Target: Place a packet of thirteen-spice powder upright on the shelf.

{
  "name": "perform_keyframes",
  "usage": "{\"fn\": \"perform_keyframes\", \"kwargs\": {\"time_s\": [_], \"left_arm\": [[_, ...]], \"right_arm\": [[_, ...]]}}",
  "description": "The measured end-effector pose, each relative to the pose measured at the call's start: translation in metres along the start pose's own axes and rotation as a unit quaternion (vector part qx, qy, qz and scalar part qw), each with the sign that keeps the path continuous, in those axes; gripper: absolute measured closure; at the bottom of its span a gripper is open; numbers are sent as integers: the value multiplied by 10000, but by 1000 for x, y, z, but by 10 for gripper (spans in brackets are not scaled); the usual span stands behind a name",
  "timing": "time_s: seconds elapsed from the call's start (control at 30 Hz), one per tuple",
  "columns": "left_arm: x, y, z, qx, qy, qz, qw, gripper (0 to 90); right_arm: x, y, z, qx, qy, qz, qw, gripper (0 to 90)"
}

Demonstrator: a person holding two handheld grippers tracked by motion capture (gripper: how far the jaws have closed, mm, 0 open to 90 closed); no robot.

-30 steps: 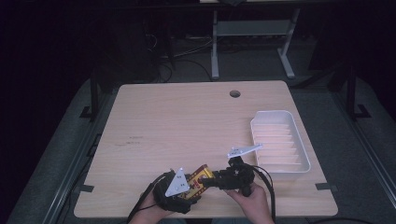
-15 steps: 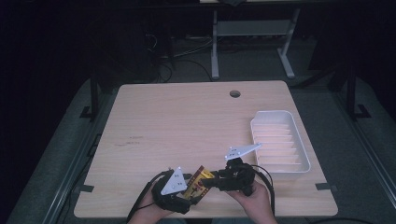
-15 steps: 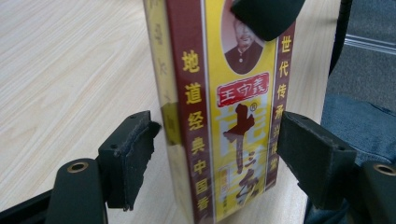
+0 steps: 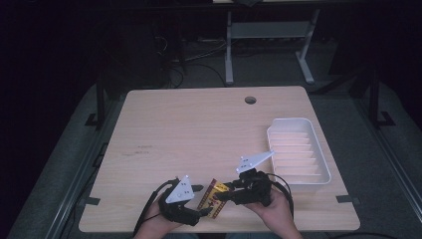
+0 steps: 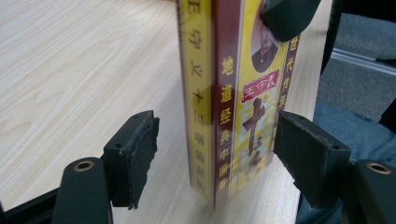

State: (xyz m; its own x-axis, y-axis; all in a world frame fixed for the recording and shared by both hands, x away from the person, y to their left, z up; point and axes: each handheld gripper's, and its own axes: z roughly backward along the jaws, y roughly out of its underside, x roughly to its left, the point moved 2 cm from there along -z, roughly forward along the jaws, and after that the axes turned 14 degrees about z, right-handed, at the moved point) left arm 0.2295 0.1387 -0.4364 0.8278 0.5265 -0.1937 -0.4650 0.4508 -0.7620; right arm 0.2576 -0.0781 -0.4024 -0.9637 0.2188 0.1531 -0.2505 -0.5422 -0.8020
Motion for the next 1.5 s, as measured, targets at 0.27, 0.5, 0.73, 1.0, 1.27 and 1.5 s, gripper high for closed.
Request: {"fn": "perform_keyframes", "kwargs": {"time_s": [0.27,0.5,0.73,1.0,1.27,1.5], "left_arm": [[6,1,7,-86,-41,118,9999,298],[13,3,11,-83,-48,239,9997,289],[19,4,15,-91,-94,328,9994,282],[32,6,22,-161,-159,492,9985,279],[43,7,27,-215,-212,644,9975,277],[52,9,30,-287,-173,814,9961,276]], "right_arm": [[-3,-15,2,341,3,485,9982,671],[-9,-36,15,844,20,1038,9910,671],[-16,-50,28,1224,8,1571,9800,671],[-23,-61,37,1635,-178,2032,9652,670],[-40,-64,46,1840,-204,2132,9593,670],[-54,-67,64,1839,-141,2176,9584,670]]}}
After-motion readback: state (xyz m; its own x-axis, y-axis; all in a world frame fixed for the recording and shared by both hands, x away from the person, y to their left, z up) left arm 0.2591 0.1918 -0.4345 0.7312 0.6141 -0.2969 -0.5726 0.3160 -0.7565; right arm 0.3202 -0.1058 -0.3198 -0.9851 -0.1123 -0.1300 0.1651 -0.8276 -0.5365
